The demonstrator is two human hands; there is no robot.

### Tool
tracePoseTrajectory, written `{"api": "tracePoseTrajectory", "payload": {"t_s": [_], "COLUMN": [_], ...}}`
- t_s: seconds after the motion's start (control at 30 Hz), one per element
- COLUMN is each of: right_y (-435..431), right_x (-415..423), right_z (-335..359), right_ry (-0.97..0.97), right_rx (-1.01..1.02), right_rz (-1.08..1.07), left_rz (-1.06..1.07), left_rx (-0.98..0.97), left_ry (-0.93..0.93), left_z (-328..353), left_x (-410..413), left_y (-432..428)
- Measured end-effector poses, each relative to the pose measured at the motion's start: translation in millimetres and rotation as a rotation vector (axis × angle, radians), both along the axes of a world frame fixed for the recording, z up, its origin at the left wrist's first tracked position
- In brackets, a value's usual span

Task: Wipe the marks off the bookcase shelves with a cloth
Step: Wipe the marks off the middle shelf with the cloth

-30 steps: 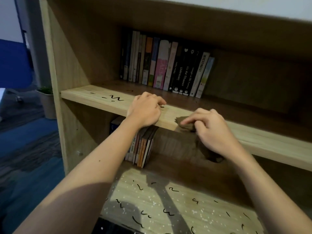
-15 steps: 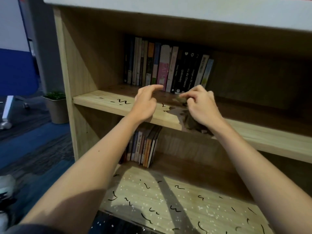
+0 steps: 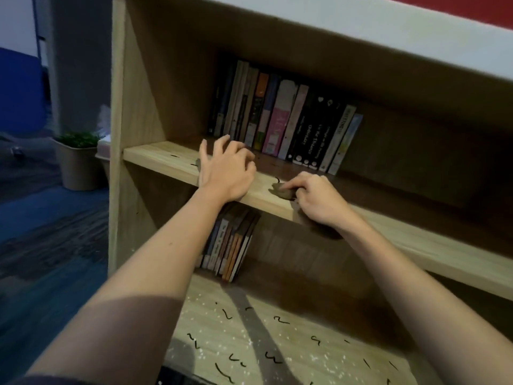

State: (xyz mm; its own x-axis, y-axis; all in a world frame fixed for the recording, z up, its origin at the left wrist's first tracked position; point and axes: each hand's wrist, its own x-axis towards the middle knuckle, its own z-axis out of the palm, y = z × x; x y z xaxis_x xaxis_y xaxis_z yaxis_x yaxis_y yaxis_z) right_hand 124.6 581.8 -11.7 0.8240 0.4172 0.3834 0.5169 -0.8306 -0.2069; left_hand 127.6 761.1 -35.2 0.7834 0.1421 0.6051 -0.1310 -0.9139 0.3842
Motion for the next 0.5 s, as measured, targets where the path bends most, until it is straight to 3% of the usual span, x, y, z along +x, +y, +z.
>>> {"api": "tracePoseTrajectory", "payload": {"t_s": [0.1, 0.27, 0.37, 0.43, 0.5], "right_y": [-20.0, -5.7, -7.7, -24.7, -36.4], "right_x": [-25.6, 26.2, 0.8, -23.2, -9.5], "right_z": [-0.8, 4.1, -0.8, 5.7, 16.7], "right_ry": [-0.02, 0.03, -0.048, 0.005, 0.084], "right_rx": [0.066, 0.014, 0.042, 0.095, 0.056], "right_rz": [0.078, -0.073, 0.058, 0.129, 0.054], "left_rz": [-0.012, -0.015, -0.005, -0.013, -0.016], "left_rx": [0.079, 0.122, 0.143, 0.163, 0.181], "left_ry": [0.078, 0.169, 0.203, 0.21, 0.218], "left_z": [-0.1, 3.1, 3.4, 3.8, 4.9], "left_x": [2.3, 1.7, 1.9, 2.8, 2.5], "left_y": [0.9, 2.2, 1.6, 1.8, 2.7]}}
